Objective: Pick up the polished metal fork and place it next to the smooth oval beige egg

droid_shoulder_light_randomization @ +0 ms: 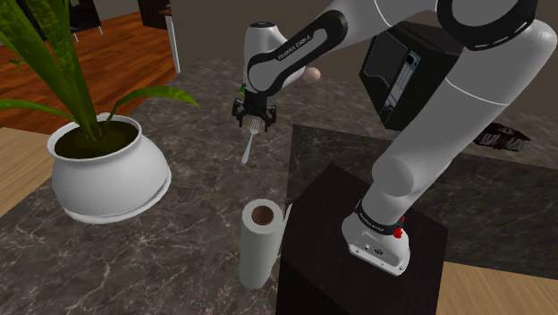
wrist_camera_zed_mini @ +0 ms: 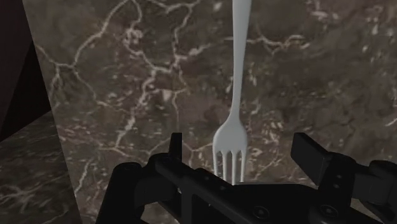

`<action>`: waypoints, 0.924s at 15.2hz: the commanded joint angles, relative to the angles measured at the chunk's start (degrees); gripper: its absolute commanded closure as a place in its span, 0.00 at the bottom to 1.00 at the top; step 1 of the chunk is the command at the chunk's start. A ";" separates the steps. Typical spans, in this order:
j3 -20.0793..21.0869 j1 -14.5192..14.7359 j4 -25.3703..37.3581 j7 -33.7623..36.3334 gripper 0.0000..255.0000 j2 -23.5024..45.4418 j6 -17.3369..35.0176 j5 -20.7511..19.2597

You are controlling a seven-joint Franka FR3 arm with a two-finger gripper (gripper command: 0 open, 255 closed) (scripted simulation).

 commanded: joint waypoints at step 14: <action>-0.04 -0.15 -0.70 0.52 1.00 1.43 2.08 -0.84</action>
